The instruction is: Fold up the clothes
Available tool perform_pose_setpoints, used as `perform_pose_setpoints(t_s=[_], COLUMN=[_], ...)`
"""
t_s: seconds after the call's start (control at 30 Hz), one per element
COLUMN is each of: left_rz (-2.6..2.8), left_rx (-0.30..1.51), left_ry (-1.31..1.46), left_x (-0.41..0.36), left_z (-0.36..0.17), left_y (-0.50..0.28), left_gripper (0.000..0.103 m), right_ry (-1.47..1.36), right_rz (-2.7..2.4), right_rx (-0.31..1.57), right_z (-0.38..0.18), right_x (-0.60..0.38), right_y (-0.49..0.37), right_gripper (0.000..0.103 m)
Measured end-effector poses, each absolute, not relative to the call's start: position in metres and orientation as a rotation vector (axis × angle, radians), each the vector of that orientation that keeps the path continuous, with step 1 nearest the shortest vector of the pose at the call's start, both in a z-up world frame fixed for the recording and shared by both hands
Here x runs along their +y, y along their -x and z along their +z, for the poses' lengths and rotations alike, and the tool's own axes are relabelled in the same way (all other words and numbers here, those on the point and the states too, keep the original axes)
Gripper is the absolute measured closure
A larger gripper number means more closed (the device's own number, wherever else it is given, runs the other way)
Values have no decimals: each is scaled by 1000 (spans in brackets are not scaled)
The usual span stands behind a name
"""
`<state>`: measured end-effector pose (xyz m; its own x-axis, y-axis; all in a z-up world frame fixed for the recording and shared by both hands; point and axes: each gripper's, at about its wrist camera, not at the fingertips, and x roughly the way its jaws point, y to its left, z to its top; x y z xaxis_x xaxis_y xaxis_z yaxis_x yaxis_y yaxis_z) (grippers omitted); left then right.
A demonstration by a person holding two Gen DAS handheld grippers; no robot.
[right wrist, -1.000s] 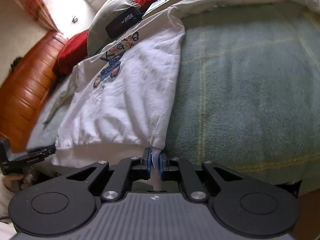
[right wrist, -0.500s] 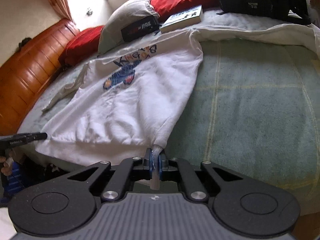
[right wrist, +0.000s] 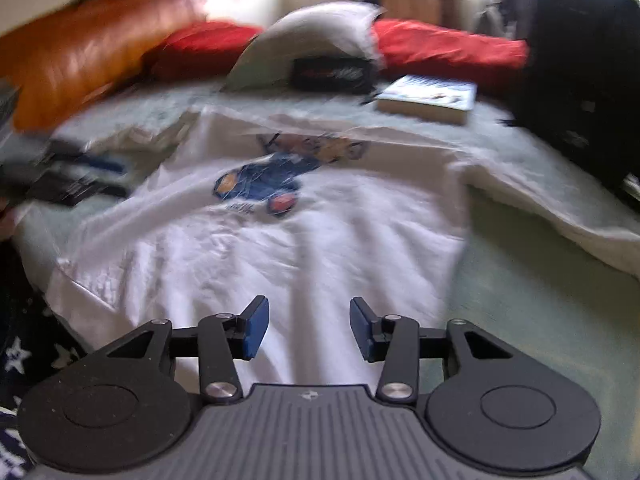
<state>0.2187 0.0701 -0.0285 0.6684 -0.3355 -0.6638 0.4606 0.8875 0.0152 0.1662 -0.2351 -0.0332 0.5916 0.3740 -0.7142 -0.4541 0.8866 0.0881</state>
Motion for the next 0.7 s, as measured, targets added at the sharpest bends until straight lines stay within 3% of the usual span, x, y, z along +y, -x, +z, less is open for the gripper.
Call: perform_pose_setpoints(t_s=[0.13, 0.3, 0.43, 0.5, 0.57, 0.7], left_rz=[-426, -301, -206, -239, -269, -330], left_rx=[797, 768, 767, 771, 776, 756], left_ry=[-31, -42, -117, -119, -149, -227], left_x=[90, 116, 115, 117, 117, 112], left_z=[-61, -73, -71, -64, -56, -42], left_y=[-268, -310, -333, -325, -311, -264], left_gripper=[51, 58, 55, 58, 54, 53], right_ry=[64, 31, 50, 79, 111, 150], right_rz=[497, 463, 439, 443, 451, 518], right_rx=[856, 852, 864, 841, 812, 759], right_z=[-61, -62, -59, -50, -39, -23], right_x=[-242, -277, -285, -280, -275, -256], right_y=[-182, -161, -149, -151, -153, -167], right_gripper=[53, 52, 51, 50, 44, 42])
